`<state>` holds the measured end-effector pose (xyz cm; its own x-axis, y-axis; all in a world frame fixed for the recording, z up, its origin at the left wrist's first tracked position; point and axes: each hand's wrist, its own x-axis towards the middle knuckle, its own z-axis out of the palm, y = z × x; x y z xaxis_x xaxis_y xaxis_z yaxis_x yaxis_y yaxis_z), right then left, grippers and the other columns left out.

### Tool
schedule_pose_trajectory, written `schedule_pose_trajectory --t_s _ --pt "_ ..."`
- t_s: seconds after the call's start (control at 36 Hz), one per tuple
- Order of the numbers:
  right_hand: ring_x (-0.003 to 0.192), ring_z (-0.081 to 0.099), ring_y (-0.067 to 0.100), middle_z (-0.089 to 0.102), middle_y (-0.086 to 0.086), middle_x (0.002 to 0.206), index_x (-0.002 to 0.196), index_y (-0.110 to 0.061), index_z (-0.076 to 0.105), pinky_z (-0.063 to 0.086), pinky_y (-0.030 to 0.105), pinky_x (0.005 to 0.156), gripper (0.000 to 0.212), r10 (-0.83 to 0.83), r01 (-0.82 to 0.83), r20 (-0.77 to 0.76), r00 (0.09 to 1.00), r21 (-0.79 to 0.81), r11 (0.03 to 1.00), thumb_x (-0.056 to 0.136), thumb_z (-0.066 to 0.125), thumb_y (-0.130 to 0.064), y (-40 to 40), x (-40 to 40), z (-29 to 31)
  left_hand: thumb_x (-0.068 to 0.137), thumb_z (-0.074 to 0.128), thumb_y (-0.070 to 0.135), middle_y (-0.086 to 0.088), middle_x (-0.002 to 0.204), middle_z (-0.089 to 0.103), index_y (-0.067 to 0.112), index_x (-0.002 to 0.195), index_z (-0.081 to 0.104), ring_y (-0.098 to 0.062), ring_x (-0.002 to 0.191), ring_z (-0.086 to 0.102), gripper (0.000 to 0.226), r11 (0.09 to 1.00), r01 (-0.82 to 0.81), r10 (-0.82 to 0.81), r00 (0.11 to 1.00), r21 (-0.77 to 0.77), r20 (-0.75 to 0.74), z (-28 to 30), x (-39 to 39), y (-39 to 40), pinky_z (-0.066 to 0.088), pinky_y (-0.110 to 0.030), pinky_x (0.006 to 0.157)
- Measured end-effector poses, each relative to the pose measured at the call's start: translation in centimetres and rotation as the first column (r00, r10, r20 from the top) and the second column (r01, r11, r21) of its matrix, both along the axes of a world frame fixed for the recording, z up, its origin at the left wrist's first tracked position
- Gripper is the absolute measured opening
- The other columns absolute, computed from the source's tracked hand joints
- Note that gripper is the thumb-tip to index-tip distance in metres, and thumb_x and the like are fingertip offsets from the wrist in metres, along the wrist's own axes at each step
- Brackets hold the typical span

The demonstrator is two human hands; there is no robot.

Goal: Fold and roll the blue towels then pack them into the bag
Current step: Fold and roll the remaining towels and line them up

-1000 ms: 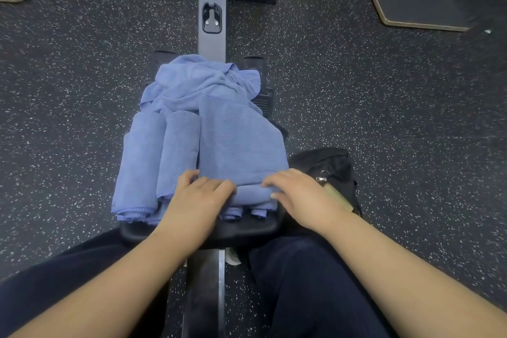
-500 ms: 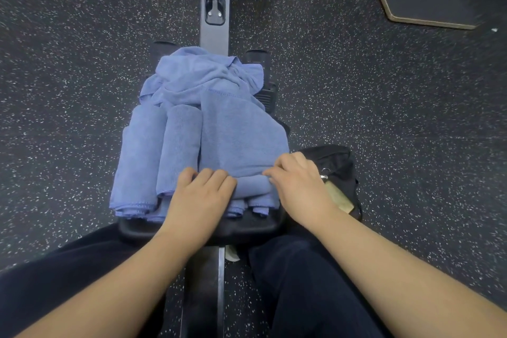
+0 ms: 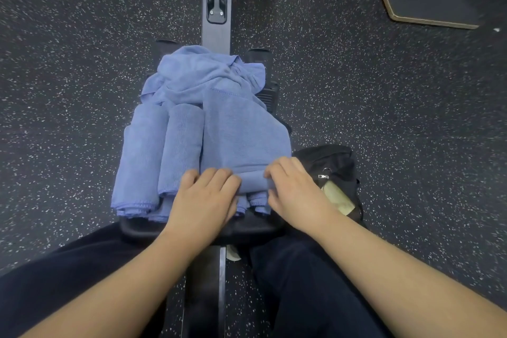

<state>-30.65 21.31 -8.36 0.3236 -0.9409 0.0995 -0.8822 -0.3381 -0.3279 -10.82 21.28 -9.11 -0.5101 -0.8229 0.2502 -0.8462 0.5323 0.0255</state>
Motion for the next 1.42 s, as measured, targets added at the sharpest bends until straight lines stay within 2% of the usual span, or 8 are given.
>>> schedule_pose_trajectory --t_s 0.19,0.39,0.61,0.86,1.03,1.19,1.31,1.42 --pt "0.087 0.043 0.026 0.053 0.011 0.094 0.097 -0.011 0.049 0.052 0.042 0.07 0.048 0.025 -0.026 -0.01 1.0 -0.023 0.999 0.056 0.063 0.009 -0.2 -0.1 -0.3 0.075 0.059 0.011 -0.006 0.102 0.062 0.016 0.096 0.063 -0.027 0.088 0.059 0.022 0.999 -0.033 0.033 0.999 -0.04 0.013 0.1 -0.1 0.0 0.03 -0.037 0.074" --pt "0.084 0.041 0.022 0.053 0.007 0.093 0.099 -0.015 0.044 0.049 0.034 0.07 0.036 0.031 -0.034 -0.073 0.997 -0.036 0.999 0.067 0.027 -0.008 -0.6 -0.3 -0.5 0.078 0.049 0.008 -0.006 0.092 0.059 0.015 0.092 0.062 -0.027 0.083 0.059 0.019 0.996 -0.049 0.051 0.999 -0.069 0.017 0.3 -0.2 -0.3 0.03 -0.038 0.073" --pt "0.083 0.053 0.027 0.058 0.007 0.09 0.095 -0.008 0.061 0.037 0.03 0.077 0.034 -0.008 -0.001 -0.096 0.995 -0.098 0.995 0.074 0.034 -0.01 -0.9 0.0 0.0 0.075 0.065 0.008 -0.003 0.092 0.062 0.015 0.096 0.064 -0.027 0.081 0.06 0.021 0.998 -0.057 0.057 0.998 -0.029 -0.003 0.1 0.1 -0.9 0.032 -0.038 0.079" --pt "0.083 0.06 0.026 0.062 0.005 0.088 0.094 -0.01 0.064 0.039 0.028 0.077 0.037 -0.015 0.011 -0.113 0.993 -0.037 0.999 0.067 0.039 -0.01 -1.5 -0.1 0.5 0.076 0.062 0.009 -0.003 0.085 0.061 0.016 0.096 0.064 -0.028 0.08 0.059 0.021 0.997 -0.073 0.073 0.997 -0.014 0.008 0.1 0.3 -1.6 0.034 -0.04 0.082" --pt "0.091 0.057 0.025 0.062 0.004 0.096 0.105 -0.012 0.063 0.036 0.027 0.083 0.035 -0.024 0.024 -0.084 0.996 0.002 1.0 0.071 0.055 -0.006 -1.7 -0.4 0.4 0.08 0.058 0.008 -0.004 0.089 0.064 0.014 0.1 0.066 -0.029 0.084 0.061 0.022 0.997 -0.08 0.08 0.997 -0.021 -0.008 0.0 0.3 -1.8 0.035 -0.042 0.088" --pt "0.087 0.06 0.027 0.063 0.005 0.094 0.102 -0.011 0.064 0.037 0.03 0.082 0.043 -0.055 0.058 -0.116 0.992 0.02 0.998 0.073 0.033 -0.014 -2.0 0.3 0.8 0.082 0.045 0.011 -0.008 0.099 0.064 0.012 0.104 0.068 -0.031 0.092 0.061 0.033 0.995 -0.093 0.093 0.996 -0.036 -0.014 0.7 -0.1 -2.0 0.032 -0.041 0.085" --pt "0.083 0.06 0.028 0.062 0.006 0.09 0.099 -0.01 0.065 0.049 0.035 0.077 0.041 -0.064 0.066 -0.132 0.989 0.017 0.998 0.073 0.033 -0.015 -2.3 0.5 0.6 0.082 0.042 0.011 -0.008 0.09 0.063 0.011 0.103 0.069 -0.03 0.081 0.061 0.034 0.995 -0.092 0.093 0.996 -0.031 0.013 0.8 -0.2 -2.5 0.031 -0.041 0.081" --pt "0.081 0.061 0.029 0.062 0.006 0.087 0.096 -0.01 0.064 0.052 0.036 0.074 0.036 -0.077 0.078 -0.128 0.989 0.003 0.997 0.075 0.036 -0.016 -2.6 0.7 0.3 0.081 0.044 0.013 -0.005 0.086 0.062 0.015 0.098 0.066 -0.03 0.078 0.059 0.028 0.993 -0.116 0.116 0.993 0.02 -0.01 1.1 -0.2 -2.8 0.03 -0.04 0.08"
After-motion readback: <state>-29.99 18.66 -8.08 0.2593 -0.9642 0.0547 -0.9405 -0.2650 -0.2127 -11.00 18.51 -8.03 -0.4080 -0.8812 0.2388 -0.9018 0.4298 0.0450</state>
